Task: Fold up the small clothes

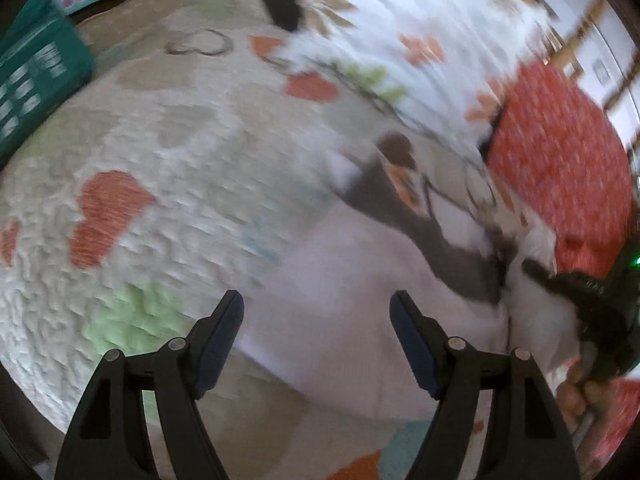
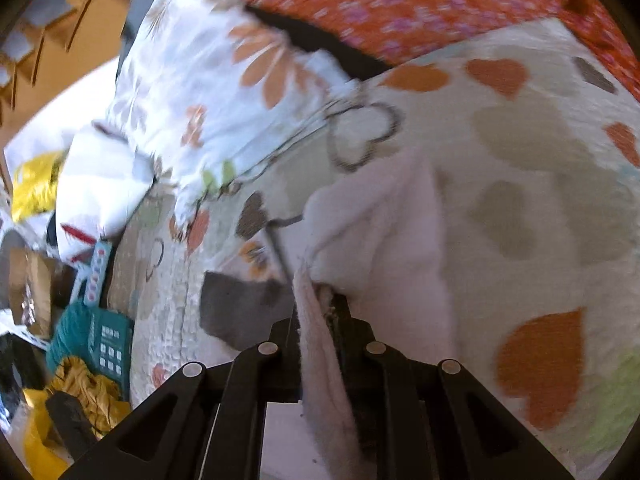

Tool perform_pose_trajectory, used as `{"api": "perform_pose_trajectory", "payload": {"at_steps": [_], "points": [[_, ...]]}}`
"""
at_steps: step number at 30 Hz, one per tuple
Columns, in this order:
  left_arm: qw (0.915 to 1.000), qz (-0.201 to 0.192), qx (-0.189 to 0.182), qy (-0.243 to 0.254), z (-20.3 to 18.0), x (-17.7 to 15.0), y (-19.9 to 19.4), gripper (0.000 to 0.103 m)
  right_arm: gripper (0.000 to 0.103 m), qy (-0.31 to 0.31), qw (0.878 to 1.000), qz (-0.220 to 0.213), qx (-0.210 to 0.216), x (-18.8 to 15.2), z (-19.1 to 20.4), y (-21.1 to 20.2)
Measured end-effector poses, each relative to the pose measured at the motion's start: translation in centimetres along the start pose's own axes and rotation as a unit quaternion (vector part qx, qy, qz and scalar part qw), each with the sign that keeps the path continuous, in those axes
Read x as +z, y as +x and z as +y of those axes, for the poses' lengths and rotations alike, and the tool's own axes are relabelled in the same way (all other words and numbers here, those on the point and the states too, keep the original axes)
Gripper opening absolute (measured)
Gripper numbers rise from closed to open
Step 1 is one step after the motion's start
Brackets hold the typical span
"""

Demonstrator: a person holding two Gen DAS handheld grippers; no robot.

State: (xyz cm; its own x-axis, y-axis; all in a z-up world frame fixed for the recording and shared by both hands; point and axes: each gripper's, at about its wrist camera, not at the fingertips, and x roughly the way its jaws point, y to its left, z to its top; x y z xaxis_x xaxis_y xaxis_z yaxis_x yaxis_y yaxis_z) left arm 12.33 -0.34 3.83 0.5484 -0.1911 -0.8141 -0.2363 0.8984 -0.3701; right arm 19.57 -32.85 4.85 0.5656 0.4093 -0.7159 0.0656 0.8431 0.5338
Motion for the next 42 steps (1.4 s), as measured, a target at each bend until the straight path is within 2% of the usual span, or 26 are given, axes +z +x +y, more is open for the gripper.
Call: {"api": "perform_pose_trajectory", "payload": {"at_steps": [3, 7, 15, 17, 18, 19, 20, 21, 23, 25, 27, 36, 42], "points": [[0.9984, -0.016, 0.007, -0.053, 3.9, 1.6, -0.8, 0.078, 0.013, -0.004, 1.0, 0.014, 0.0, -0.2, 3.2, 2.6], [0.9947, -0.022, 0.01, -0.1, 7.3, 2.7, -1.2, 0.078, 0.013, -0.01, 0.999, 0.031, -0.002, -0.7, 7.7, 6.3], [0.9916, -0.035, -0.001, -0.125, 9.0, 3.3, -2.4, 0.078, 0.014, -0.017, 0.997, 0.066, -0.043, -2.7, 12.2, 12.8], [0.9913, -0.035, -0.002, -0.127, 9.3, 3.4, -2.5, 0.078, 0.021, -0.022, 0.996, 0.078, -0.043, -3.1, 12.8, 13.8], [0.9913, -0.034, -0.003, -0.127, 9.3, 3.4, -2.5, 0.078, 0.025, -0.021, 0.995, 0.089, -0.029, -3.1, 12.9, 14.2], [0.9913, -0.033, -0.003, -0.127, 9.4, 3.3, -2.5, 0.078, 0.033, -0.021, 0.995, 0.1, -0.005, -3.0, 13.2, 14.4], [0.9914, -0.032, -0.002, -0.127, 9.4, 3.3, -2.4, 0.078, 0.037, -0.026, 0.993, 0.109, 0.023, -3.0, 13.6, 14.2], [0.9913, -0.031, -0.001, -0.128, 9.5, 3.3, -2.4, 0.078, 0.037, -0.036, 0.991, 0.119, 0.048, -3.1, 14.0, 13.8], [0.991, -0.031, -0.001, -0.13, 9.6, 3.2, -2.4, 0.078, 0.039, -0.066, 0.988, 0.12, 0.069, -3.3, 15.2, 12.5], [0.9905, -0.032, 0.003, -0.134, 9.7, 3.2, -2.2, 0.078, 0.04, -0.118, 0.985, 0.104, 0.065, -3.8, 16.2, 10.3], [0.99, -0.028, 0.0, -0.138, 9.8, 3.1, -2.0, 0.078, 0.04, -0.141, 0.984, 0.094, 0.056, -4.3, 16.1, 8.7], [0.9918, -0.021, -0.007, -0.126, 8.8, 2.7, -1.5, 0.078, 0.04, -0.093, 0.992, 0.068, 0.052, -5.6, 8.6, 3.6], [0.9932, -0.001, -0.034, -0.111, 7.4, 2.3, -0.4, 0.078, 0.04, -0.123, 0.986, 0.082, 0.074, -7.6, 10.1, 4.3]]}}
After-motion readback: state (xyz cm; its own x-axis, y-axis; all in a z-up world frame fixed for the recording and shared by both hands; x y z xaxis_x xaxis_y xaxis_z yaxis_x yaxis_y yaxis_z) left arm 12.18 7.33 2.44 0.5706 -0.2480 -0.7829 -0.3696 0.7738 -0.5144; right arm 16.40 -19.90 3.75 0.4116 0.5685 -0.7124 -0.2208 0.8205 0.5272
